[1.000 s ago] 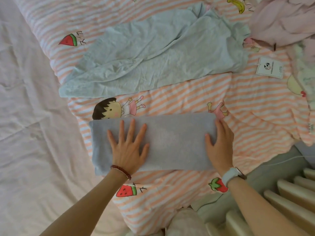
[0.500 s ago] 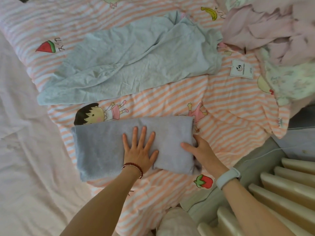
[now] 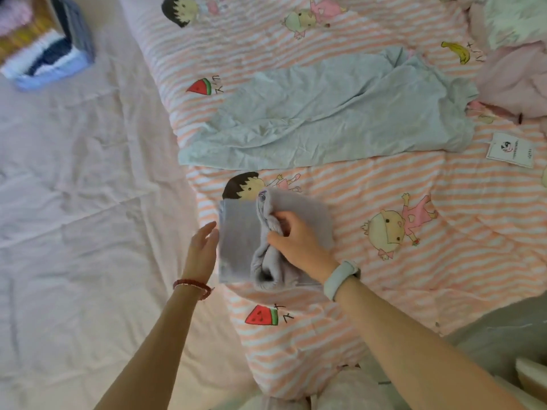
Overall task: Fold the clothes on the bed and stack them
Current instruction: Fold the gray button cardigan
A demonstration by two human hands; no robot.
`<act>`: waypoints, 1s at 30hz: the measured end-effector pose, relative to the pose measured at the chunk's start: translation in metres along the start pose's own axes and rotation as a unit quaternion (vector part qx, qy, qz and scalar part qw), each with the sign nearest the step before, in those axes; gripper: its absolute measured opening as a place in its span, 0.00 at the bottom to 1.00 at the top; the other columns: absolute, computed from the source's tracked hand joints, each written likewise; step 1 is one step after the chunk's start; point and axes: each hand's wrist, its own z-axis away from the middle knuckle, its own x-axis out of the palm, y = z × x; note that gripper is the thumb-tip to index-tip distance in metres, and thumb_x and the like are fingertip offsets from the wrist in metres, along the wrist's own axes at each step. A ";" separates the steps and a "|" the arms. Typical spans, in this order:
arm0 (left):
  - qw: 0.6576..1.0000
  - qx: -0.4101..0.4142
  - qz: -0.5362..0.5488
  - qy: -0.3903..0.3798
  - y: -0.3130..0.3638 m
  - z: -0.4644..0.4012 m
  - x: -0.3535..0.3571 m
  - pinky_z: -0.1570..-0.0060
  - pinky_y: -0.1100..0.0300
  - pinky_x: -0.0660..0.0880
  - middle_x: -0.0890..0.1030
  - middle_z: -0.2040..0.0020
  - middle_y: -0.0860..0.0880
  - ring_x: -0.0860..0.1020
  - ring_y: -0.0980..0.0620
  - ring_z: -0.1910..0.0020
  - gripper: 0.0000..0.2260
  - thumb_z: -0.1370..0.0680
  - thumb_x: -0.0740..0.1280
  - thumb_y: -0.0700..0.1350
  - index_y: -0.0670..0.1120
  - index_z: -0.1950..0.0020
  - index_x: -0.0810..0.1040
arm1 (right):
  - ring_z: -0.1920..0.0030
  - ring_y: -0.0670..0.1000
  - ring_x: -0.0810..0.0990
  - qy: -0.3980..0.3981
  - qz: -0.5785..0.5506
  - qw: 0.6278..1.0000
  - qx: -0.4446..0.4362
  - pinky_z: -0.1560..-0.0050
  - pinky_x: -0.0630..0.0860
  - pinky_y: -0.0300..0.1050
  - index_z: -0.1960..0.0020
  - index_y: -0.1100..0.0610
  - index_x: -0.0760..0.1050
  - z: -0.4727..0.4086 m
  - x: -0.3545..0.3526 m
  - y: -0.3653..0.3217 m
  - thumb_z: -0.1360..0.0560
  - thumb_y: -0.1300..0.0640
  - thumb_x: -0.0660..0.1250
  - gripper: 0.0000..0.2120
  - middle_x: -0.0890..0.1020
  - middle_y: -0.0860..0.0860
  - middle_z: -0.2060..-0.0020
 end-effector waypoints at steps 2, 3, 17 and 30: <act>0.983 -0.094 0.147 -0.051 -0.008 0.001 -0.007 0.39 0.52 0.68 0.72 0.34 0.46 0.71 0.48 0.38 0.15 0.18 0.55 0.49 0.46 0.33 0.70 | 0.54 0.48 0.75 -0.013 0.008 1.000 0.011 0.57 0.71 0.32 0.42 0.58 0.71 -0.016 0.034 0.003 0.25 0.63 0.62 0.12 0.75 0.50 0.54; 0.975 -0.106 0.180 -0.072 -0.012 0.002 -0.008 0.39 0.52 0.69 0.74 0.36 0.47 0.72 0.48 0.38 0.15 0.18 0.54 0.51 0.48 0.35 0.71 | 0.53 0.49 0.75 -0.013 0.004 1.000 0.021 0.55 0.71 0.35 0.40 0.60 0.71 -0.023 0.047 0.006 0.24 0.63 0.62 0.13 0.76 0.51 0.53; 0.994 0.097 -0.044 -0.040 -0.046 0.027 0.014 0.42 0.60 0.71 0.73 0.39 0.50 0.70 0.52 0.38 0.25 0.33 0.65 0.59 0.50 0.39 0.71 | 0.45 0.54 0.79 -0.056 -0.257 0.958 0.113 0.43 0.75 0.43 0.42 0.57 0.70 -0.018 0.044 0.017 0.19 0.64 0.53 0.11 0.80 0.55 0.50; 0.966 0.103 -0.234 0.042 -0.004 0.009 0.029 0.30 0.46 0.54 0.60 0.26 0.46 0.53 0.46 0.27 0.22 0.24 0.61 0.58 0.40 0.45 0.77 | 0.26 0.64 0.46 0.193 0.302 0.932 -0.061 0.27 0.49 0.62 0.25 0.49 0.49 0.003 0.022 0.079 0.26 0.43 0.45 0.30 0.48 0.59 0.25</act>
